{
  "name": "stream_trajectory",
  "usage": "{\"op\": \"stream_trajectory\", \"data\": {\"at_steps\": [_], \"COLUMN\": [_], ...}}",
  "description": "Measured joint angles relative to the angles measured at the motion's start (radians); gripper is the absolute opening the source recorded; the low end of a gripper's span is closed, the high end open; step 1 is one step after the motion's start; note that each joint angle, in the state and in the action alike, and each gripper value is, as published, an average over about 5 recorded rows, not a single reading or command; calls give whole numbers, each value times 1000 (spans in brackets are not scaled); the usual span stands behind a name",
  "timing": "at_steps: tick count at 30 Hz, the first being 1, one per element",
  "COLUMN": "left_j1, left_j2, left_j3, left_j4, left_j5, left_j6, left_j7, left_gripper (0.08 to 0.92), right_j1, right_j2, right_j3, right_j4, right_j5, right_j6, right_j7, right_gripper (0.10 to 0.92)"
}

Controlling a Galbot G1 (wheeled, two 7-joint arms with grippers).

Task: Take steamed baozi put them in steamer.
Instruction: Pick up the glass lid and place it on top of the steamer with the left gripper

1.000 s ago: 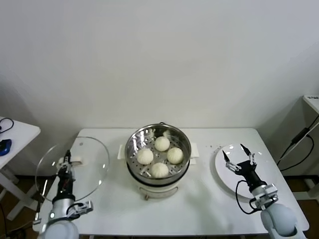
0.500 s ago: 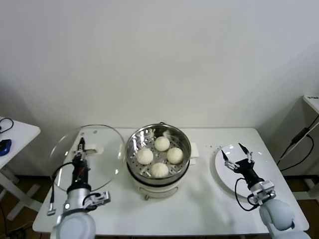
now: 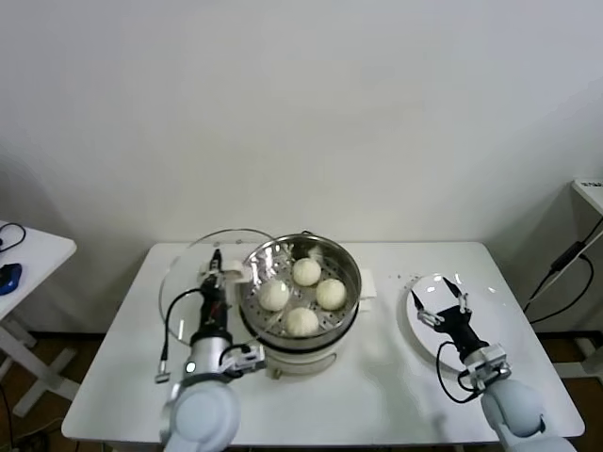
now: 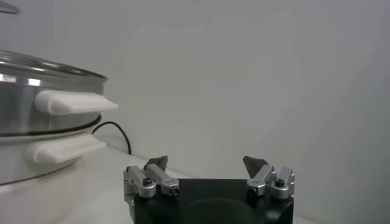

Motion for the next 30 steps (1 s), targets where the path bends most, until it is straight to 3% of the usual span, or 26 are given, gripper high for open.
{"op": "stream_trajectory", "data": {"at_steps": [17,30], "left_j1": [-226,-288], "left_j2": [-54,-118], "left_j3": [237,316], "left_j4": [127,216], "left_j5": [38,63], "left_j6": [149,165], "left_j7": [131,157], "left_gripper": [152,152], "right_j1": [8,-4], "right_j2": [15,19], "right_j3": [14,45], "right_j4": [-29,-35], "right_j5": [-22,-25], "right_j6": [8,18], "right_j7": [1,-6], "right_gripper": [823,823]}}
